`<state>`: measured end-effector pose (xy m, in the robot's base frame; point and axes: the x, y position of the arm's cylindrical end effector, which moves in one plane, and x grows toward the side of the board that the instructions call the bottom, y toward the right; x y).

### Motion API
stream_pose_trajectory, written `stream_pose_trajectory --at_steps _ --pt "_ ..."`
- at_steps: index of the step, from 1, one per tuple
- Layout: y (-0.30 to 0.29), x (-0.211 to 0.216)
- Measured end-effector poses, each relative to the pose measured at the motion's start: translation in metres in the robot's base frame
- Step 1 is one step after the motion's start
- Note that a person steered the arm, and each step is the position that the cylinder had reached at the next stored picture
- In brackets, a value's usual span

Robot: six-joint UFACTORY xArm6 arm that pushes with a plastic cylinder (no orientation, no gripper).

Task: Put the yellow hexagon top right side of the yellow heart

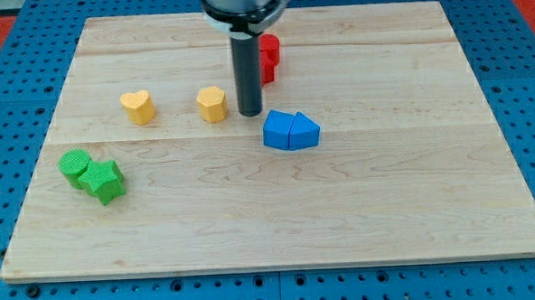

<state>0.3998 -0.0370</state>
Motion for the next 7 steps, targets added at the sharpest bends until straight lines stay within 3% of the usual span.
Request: stream_pose_trajectory --at_steps 2,3,5,7 --pt "-0.065 -0.014" --pt "-0.053 -0.046" --pt "-0.064 -0.022" --pt "-0.094 -0.037"
